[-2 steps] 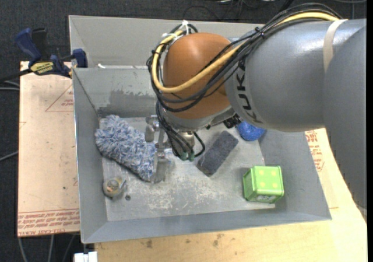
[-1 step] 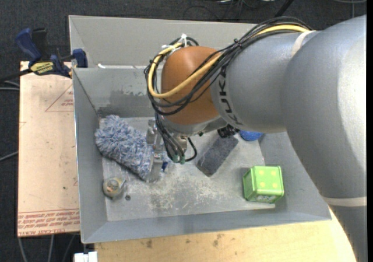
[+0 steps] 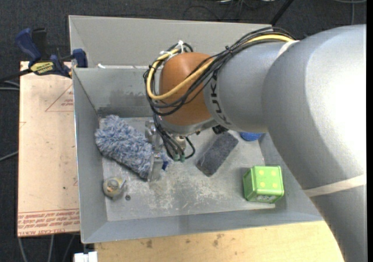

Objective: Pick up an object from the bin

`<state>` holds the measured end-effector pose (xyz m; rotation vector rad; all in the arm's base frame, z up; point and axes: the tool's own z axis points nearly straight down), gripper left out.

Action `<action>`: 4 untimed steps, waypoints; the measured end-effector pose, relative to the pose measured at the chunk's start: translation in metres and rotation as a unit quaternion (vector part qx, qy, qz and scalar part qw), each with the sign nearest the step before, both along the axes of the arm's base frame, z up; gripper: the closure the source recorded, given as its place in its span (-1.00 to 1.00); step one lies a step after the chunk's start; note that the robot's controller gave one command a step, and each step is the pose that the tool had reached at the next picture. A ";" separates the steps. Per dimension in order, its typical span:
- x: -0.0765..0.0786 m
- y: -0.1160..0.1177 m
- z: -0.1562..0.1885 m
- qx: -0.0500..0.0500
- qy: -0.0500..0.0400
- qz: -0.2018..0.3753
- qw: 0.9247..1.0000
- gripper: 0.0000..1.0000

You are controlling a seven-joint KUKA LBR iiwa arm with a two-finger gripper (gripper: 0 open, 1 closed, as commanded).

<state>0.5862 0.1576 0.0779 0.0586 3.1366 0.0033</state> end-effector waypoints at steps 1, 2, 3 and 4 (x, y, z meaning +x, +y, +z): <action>0.000 -0.002 -0.021 0.000 0.000 -0.028 1.000 -1.00; 0.001 0.001 0.002 0.001 -0.002 0.000 1.000 -1.00; -0.005 -0.007 -0.008 -0.001 0.002 0.009 1.000 1.00; -0.005 -0.007 -0.008 0.000 0.002 0.009 1.000 1.00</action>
Offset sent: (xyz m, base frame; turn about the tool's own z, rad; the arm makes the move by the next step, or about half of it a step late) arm 0.0000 0.0000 0.0000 0.0000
